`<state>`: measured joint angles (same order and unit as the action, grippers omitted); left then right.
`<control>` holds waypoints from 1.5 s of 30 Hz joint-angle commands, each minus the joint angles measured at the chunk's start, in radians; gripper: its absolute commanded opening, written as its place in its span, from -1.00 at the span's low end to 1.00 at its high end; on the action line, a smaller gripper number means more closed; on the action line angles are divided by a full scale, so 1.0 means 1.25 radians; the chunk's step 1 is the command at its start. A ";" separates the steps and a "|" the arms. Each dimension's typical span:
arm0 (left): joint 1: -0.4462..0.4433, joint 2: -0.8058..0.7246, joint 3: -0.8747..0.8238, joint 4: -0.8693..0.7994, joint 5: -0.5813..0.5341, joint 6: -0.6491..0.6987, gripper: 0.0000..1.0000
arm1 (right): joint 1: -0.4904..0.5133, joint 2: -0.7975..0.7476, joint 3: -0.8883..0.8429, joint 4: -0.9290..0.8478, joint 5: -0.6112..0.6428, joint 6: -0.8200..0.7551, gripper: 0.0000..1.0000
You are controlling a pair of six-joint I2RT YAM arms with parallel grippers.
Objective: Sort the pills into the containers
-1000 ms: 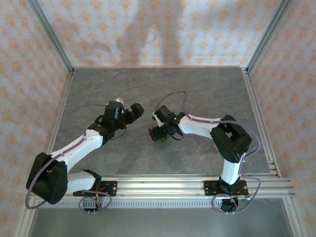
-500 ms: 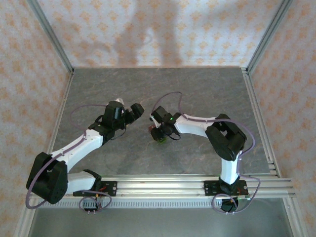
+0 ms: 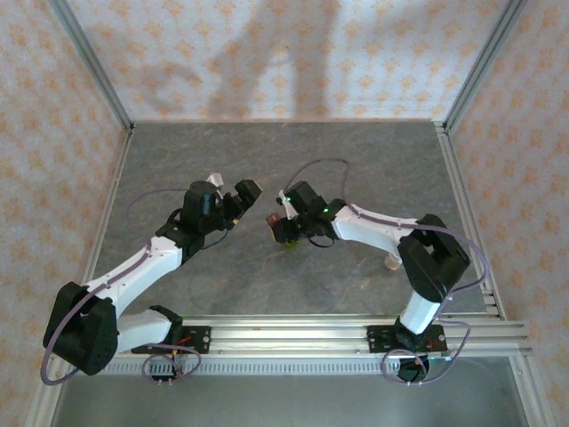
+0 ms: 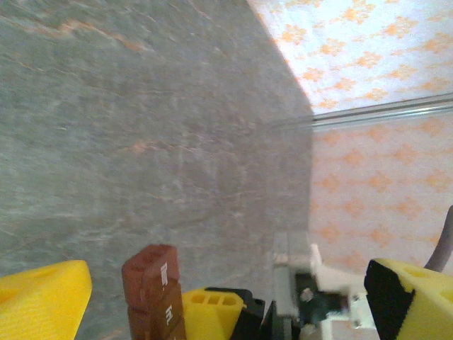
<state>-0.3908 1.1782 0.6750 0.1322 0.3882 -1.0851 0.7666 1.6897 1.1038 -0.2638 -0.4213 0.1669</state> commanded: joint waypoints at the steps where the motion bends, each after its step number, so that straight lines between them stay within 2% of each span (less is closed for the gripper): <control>1: -0.018 -0.012 -0.018 0.082 0.028 -0.066 0.99 | -0.008 -0.036 -0.006 0.055 -0.044 0.058 -0.43; 18: -0.064 0.015 -0.018 0.122 0.016 -0.090 0.99 | -0.008 -0.033 0.019 0.097 -0.074 0.122 -0.50; 45: -0.077 0.052 0.023 0.117 -0.018 -0.067 0.99 | -0.002 -0.068 -0.003 0.107 -0.090 0.131 -0.54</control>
<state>-0.4782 1.2285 0.6670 0.2584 0.3855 -1.1847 0.7563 1.6440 1.1042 -0.1551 -0.5247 0.3260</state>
